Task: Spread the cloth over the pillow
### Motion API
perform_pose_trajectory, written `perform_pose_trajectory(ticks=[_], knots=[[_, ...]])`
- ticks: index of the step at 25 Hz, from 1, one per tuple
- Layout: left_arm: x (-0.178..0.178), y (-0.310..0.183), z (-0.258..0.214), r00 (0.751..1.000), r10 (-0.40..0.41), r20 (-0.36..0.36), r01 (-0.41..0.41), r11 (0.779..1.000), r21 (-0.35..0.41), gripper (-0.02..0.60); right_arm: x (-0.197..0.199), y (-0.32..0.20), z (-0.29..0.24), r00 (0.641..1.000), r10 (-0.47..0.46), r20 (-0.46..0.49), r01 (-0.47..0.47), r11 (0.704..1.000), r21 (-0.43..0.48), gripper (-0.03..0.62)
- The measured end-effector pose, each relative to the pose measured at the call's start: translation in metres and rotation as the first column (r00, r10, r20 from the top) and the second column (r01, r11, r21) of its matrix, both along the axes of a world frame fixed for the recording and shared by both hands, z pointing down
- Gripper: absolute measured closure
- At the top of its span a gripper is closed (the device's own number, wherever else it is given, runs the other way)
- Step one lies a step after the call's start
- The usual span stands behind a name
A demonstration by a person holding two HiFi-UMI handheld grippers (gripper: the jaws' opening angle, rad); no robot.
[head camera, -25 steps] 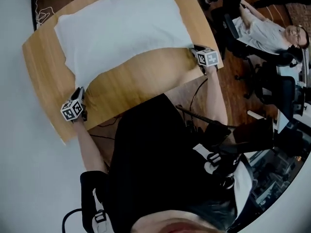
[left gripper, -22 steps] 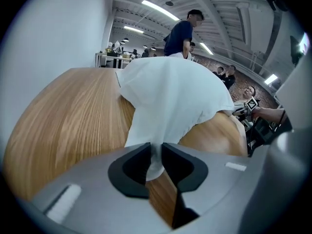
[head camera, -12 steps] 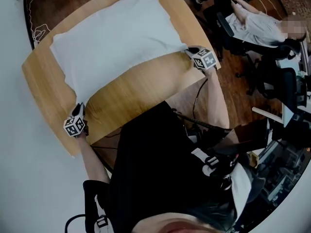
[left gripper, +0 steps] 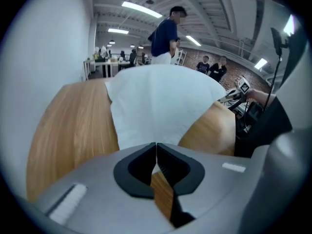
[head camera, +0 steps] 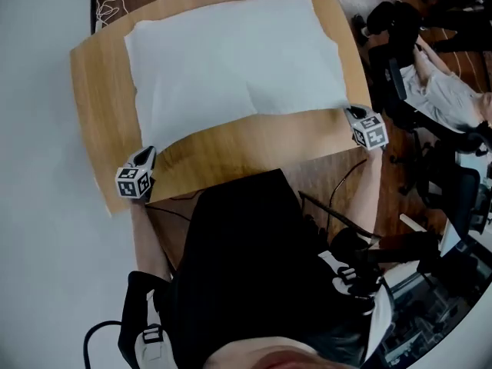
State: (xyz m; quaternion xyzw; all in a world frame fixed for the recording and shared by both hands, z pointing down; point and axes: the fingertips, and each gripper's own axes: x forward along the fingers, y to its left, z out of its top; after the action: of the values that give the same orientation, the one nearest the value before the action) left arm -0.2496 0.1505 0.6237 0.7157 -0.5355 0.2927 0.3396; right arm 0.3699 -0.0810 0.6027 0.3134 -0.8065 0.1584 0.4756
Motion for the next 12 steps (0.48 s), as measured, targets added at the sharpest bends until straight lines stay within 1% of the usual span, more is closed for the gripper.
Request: perform_pose_trajectory(ticks=[2, 3, 5, 8, 9, 10, 11, 12], knots=[[0.000, 0.005, 0.037, 1.000, 0.004, -0.009, -0.005, 0.995, -0.096, 0.571, -0.008, 0.000, 0.062, 0.999, 0.009, -0.045, -0.012, 0.997, -0.081, 0.585], [0.000, 0.007, 0.049, 1.000, 0.013, 0.000, -0.013, 0.991, -0.136, 0.572, -0.011, 0.000, 0.079, 0.998, 0.009, -0.065, -0.015, 0.995, -0.095, 0.585], [0.002, 0.010, 0.064, 0.999, 0.037, 0.021, -0.032, 0.980, -0.194, 0.572, -0.011, -0.006, 0.089, 0.995, 0.015, -0.103, -0.024, 0.996, -0.081, 0.585], [0.002, 0.016, 0.067, 0.999, 0.033, 0.015, -0.029, 0.976, -0.217, 0.571, -0.004, -0.018, 0.087, 0.992, 0.040, -0.116, -0.046, 0.998, -0.045, 0.578], [0.001, 0.018, 0.063, 1.000, 0.026, 0.005, -0.025, 0.976, -0.214, 0.571, -0.001, -0.018, 0.087, 0.992, 0.051, -0.116, -0.057, 0.997, -0.050, 0.547], [0.000, 0.020, 0.056, 1.000, 0.017, -0.015, -0.020, 0.978, -0.206, 0.571, 0.004, -0.014, 0.087, 0.991, 0.063, -0.120, -0.071, 0.995, -0.066, 0.465], [-0.001, 0.021, 0.047, 0.999, 0.003, -0.046, -0.012, 0.982, -0.187, 0.571, 0.010, -0.008, 0.088, 0.989, 0.078, -0.129, -0.090, 0.992, -0.088, 0.406], [-0.002, 0.017, 0.037, 0.996, -0.016, -0.089, 0.002, 0.988, -0.154, 0.571, 0.017, 0.000, 0.087, 0.985, 0.097, -0.140, -0.113, 0.988, -0.108, 0.386]])
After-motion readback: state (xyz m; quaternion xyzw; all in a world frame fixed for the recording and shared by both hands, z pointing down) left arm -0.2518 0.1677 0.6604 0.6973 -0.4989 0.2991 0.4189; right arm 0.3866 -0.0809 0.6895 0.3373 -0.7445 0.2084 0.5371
